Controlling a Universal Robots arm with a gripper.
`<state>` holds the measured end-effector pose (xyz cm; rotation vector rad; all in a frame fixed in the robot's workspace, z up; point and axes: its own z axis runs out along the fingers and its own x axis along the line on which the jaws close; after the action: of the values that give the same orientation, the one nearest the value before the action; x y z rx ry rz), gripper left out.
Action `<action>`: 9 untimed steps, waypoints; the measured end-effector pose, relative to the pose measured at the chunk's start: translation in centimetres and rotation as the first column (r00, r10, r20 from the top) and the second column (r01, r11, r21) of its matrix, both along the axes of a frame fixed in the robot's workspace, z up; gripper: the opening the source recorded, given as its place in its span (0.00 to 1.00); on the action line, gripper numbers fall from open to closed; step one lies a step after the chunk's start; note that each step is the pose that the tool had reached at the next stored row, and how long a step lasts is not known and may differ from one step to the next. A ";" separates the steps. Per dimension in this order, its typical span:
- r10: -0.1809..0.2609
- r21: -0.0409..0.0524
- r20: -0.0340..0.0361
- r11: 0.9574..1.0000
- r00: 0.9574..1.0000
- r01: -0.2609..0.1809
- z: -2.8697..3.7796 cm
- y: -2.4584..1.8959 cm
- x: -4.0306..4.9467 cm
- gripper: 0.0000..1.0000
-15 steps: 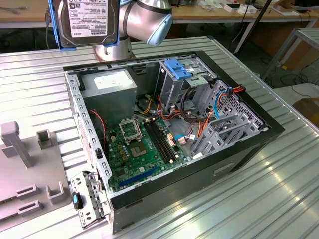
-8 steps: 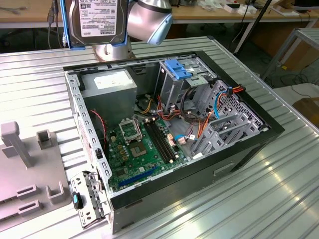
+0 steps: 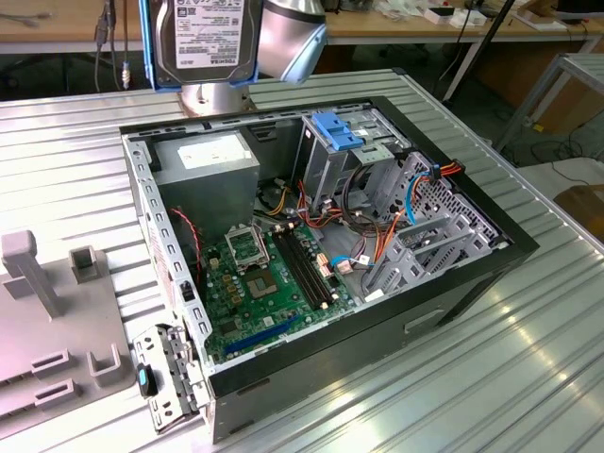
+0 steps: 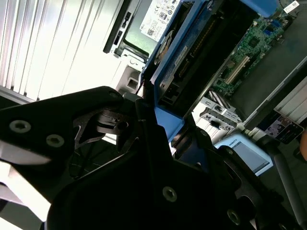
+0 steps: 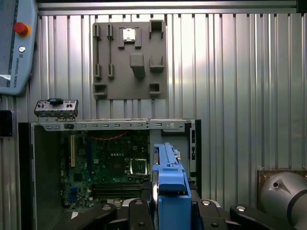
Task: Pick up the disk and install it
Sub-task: 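Pick up the disk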
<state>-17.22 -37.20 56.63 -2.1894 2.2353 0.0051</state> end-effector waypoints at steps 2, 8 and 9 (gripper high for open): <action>0.000 0.000 0.000 1.000 1.000 0.000 -0.01 0.00 0.59 0.37; 0.000 0.000 0.000 1.000 1.000 0.000 -0.09 0.00 3.82 0.37; 0.000 0.000 0.000 1.000 1.000 0.000 -0.11 -0.01 4.18 0.37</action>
<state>-13.04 -37.21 56.52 -2.1895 2.2353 0.0053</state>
